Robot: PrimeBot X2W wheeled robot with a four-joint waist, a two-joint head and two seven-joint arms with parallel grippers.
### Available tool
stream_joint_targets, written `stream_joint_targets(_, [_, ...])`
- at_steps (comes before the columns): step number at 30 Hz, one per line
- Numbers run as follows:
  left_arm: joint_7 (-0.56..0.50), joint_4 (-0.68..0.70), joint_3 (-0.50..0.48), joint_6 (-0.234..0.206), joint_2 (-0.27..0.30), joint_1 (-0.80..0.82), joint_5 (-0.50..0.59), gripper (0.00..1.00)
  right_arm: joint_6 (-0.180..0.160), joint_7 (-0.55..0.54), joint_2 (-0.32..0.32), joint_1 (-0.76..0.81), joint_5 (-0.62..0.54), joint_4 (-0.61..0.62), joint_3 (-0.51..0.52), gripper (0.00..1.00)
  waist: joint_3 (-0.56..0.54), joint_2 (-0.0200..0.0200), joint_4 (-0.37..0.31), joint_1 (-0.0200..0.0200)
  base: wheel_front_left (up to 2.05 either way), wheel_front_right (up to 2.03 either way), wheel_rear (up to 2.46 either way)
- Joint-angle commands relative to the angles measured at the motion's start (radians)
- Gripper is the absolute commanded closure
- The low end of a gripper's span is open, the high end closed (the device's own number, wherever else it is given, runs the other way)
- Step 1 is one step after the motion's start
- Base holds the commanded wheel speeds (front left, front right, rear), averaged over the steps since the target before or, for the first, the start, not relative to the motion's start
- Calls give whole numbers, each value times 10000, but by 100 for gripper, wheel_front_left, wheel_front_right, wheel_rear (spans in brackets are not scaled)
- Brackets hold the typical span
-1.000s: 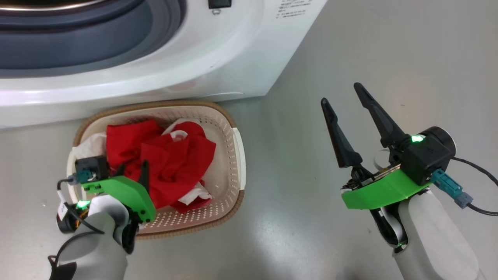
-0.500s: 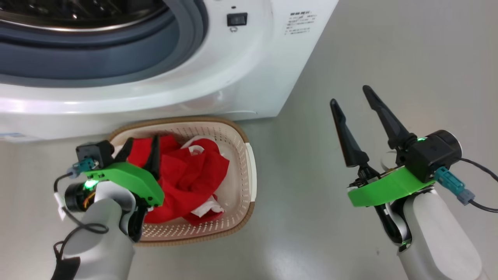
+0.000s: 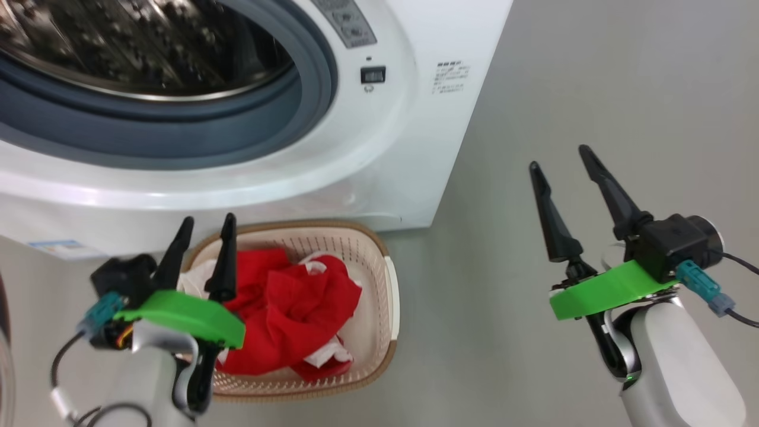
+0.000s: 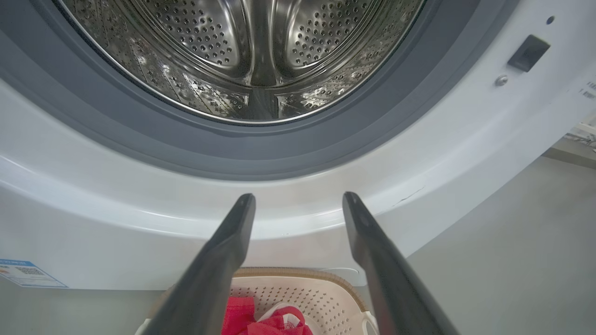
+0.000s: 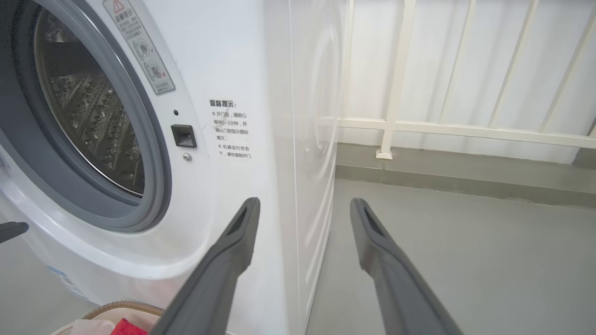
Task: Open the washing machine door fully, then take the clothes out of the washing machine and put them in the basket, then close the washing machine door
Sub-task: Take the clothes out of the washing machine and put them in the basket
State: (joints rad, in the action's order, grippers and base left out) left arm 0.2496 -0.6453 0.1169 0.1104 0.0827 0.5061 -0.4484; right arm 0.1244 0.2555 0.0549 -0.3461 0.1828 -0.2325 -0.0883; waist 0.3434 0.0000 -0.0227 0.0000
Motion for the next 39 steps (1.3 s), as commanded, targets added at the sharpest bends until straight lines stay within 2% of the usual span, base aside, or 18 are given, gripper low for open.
stream_joint_targets(1, [121,783,-509,-93,280,-496,165,0,63,63,-47,179,-47,160,-33,0,-594,0,14,0,0,0,0])
stream_joint_targets(8, [121,2537,-1045,-381,302,-1755,631,0,63,63,-47,428,-59,-117,303,0,-1485,0,7,0,0,0,0])
stream_joint_targets(22, [121,4683,-1714,-1173,749,-4055,829,0,63,63,-47,1102,109,-532,-18,0,-3096,0,-394,0,0,0,0])
stream_joint_targets(30, [82,6010,-1680,-1295,881,-5180,1030,0,63,63,-47,1790,119,-346,35,0,-3605,0,-398,0,0,0,0])
stream_joint_targets(39, [-57,6548,-1624,-1484,905,-5974,1105,0,63,63,-47,2199,217,-164,-143,0,-3780,0,-433,0,0,0,0])
